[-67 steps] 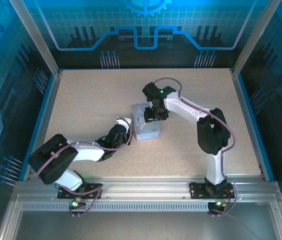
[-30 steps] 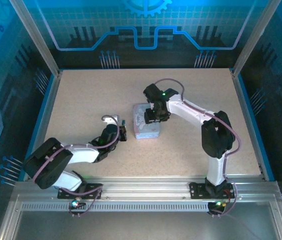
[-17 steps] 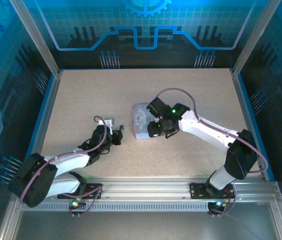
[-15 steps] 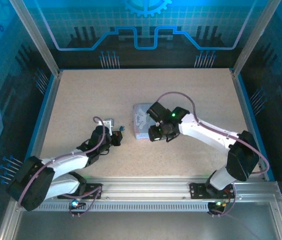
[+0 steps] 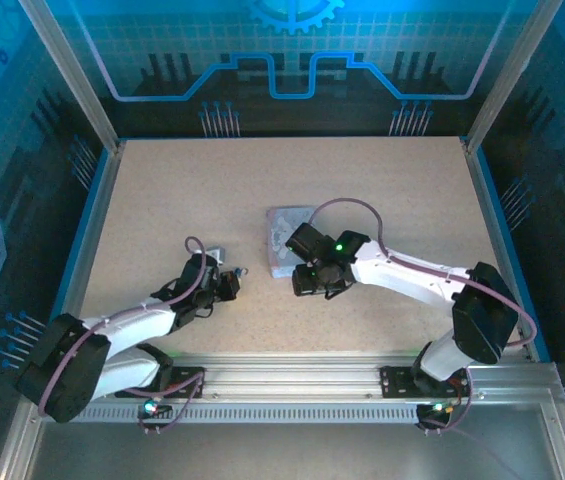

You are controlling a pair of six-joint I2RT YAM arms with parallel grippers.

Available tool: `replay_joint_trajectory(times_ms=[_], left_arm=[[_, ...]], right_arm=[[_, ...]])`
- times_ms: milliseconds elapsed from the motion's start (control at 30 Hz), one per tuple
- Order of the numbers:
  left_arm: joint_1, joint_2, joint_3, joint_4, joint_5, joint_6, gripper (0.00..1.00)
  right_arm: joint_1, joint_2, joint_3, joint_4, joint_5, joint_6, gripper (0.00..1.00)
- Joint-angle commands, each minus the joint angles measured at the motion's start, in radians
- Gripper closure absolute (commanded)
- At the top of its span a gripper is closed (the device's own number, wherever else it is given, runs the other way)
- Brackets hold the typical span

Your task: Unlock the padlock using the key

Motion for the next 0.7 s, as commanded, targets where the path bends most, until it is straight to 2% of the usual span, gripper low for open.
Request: replay_joint_trajectory(times_ms=[0,133,567,667], left_arm=[[0.010,0.006,0.034,-0.064,0.005,-0.013,0.88],[0.010,-0.017,0.049,-0.130,-0.032,0.001,0.73],[0.011,-0.114,0.133,-0.321,-0.097,0.078,0.51],[0.012,-0.129,0.191,-0.395,-0.122,0.127,0.39]], right_arm=[[0.010,0.032,-0.027,0.050,-0.030,0.042,0.50],[-0.009,0.055,-0.040,0.084,-0.065,0.051,0.50],[-0.085,0.035,-0.073,0.122,-0.078,0.033,0.50],[-0.131,-0.001,-0.098,0.115,-0.064,0.018,0.49]])
